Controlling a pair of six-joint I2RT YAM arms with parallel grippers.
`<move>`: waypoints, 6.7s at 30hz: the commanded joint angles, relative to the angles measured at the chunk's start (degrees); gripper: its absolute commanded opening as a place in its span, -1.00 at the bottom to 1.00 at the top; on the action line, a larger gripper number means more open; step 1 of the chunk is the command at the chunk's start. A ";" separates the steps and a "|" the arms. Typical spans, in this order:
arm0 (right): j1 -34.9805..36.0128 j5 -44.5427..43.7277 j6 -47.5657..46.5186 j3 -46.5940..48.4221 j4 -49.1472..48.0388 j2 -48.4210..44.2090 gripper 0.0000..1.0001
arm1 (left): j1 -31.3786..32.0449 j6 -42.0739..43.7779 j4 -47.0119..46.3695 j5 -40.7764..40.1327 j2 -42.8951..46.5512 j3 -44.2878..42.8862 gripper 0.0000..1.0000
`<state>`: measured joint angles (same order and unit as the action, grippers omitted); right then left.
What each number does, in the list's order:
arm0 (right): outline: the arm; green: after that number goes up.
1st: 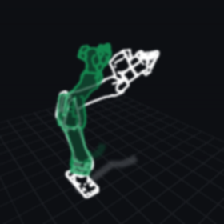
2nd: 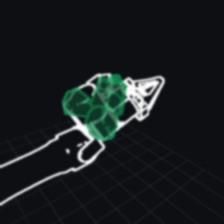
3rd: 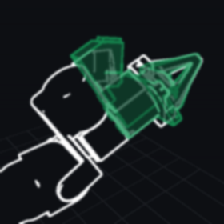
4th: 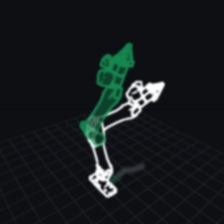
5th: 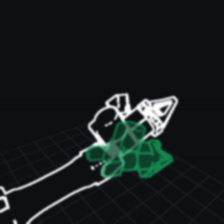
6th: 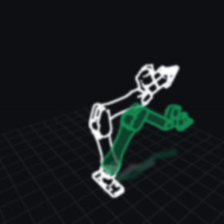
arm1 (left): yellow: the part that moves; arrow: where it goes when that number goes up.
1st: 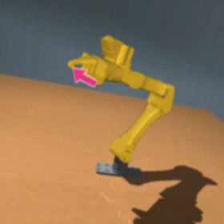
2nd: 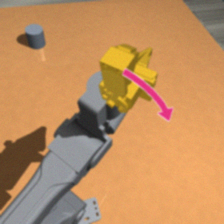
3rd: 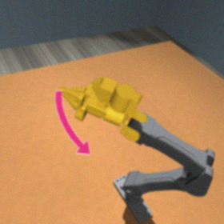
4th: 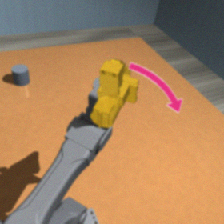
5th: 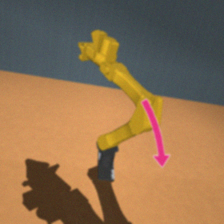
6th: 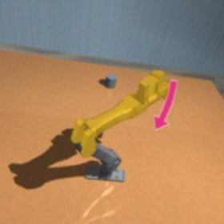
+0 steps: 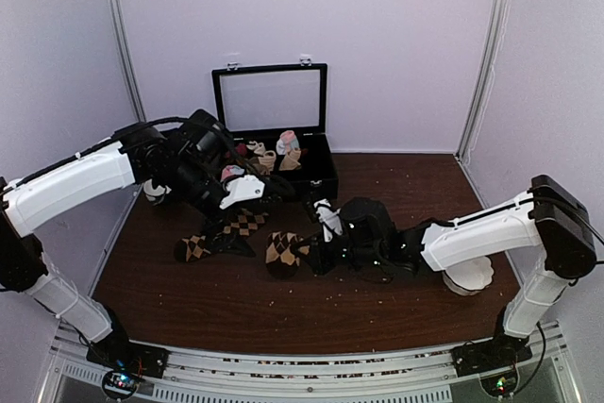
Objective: Roll the socks
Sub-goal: Roll the sock at the center of the board, then pass from the right arm to the left, then pass from the left arm to the right
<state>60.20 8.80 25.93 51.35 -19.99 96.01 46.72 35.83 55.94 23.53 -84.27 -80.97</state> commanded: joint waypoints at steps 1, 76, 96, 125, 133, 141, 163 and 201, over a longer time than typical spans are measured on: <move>0.31 4.47 1.43 2.04 -2.39 0.45 -1.00 | 0.82 1.19 -5.32 -3.03 1.29 3.25 0.96; 1.99 1.59 -9.03 -7.91 -8.37 -12.76 0.99 | -4.42 4.02 18.05 23.29 -15.98 -16.35 -1.00; 1.26 13.46 -9.88 3.53 -3.69 -5.70 -0.28 | -4.44 5.77 23.42 25.67 -19.66 -19.34 -1.00; -3.76 15.98 30.46 -2.64 -34.73 4.28 -0.82 | 3.51 5.00 8.19 2.30 -8.70 -6.71 -0.13; -4.37 19.25 40.40 -2.49 -47.67 8.94 -0.81 | 4.29 5.96 3.73 -0.91 -4.73 -2.91 -0.31; -5.02 21.65 53.54 -0.68 -59.18 15.47 -0.80 | 6.53 8.57 0.15 -7.65 -2.79 -1.41 -0.38; -6.72 23.74 54.81 -2.19 -55.76 13.92 1.00 | 9.13 10.68 -5.84 -20.19 -4.74 -1.45 -1.00; 4.03 -4.71 1.44 2.80 -4.95 -20.18 0.61 | -2.42 -11.53 -5.69 16.97 -2.79 -14.97 -1.00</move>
<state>62.41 5.69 32.45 49.95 -29.82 72.42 44.56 26.28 52.69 36.73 -87.90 -94.41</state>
